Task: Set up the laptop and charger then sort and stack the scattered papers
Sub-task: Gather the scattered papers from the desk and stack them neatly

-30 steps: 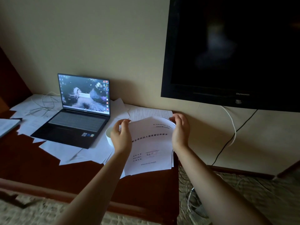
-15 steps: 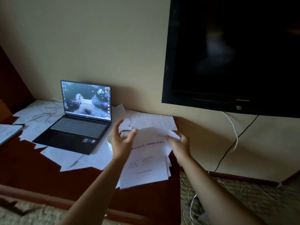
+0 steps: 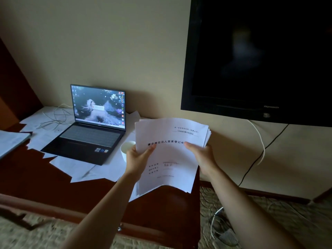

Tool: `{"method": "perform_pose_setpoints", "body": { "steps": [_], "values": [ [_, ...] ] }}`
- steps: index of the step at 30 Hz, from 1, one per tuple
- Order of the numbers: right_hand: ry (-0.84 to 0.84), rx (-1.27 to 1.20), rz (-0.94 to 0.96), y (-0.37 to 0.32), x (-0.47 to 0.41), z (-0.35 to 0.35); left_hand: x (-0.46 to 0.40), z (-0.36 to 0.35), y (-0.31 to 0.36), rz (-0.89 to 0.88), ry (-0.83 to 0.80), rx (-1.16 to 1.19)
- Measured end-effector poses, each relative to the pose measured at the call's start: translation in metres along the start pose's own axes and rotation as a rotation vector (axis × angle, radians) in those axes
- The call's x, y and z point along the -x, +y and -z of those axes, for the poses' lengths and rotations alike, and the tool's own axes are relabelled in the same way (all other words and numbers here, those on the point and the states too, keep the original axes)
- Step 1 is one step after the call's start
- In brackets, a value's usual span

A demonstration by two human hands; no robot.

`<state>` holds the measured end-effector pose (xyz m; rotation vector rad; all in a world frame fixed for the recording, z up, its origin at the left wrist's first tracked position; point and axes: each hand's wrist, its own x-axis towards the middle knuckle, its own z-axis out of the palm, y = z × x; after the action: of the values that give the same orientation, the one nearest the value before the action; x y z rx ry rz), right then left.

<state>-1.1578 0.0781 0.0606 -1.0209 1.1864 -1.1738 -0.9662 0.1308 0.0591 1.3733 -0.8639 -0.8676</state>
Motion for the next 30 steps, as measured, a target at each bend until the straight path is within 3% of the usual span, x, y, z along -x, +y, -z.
{"method": "perform_pose_setpoints", "body": {
  "steps": [7,18,24,30],
  "values": [
    [-0.111,0.149,-0.146,0.022,0.011,0.007,0.014,0.012,-0.026,0.154,-0.051,-0.092],
    [-0.099,0.056,-0.099,0.028,0.016,0.006,0.024,0.012,-0.028,0.163,0.031,-0.059],
    [-0.131,0.088,-0.179,0.060,0.029,0.009,0.031,0.010,-0.039,0.268,0.046,-0.074],
    [-0.115,0.135,-0.115,0.054,0.023,-0.005,0.027,-0.007,-0.020,0.260,0.146,-0.105]
  ]
}}
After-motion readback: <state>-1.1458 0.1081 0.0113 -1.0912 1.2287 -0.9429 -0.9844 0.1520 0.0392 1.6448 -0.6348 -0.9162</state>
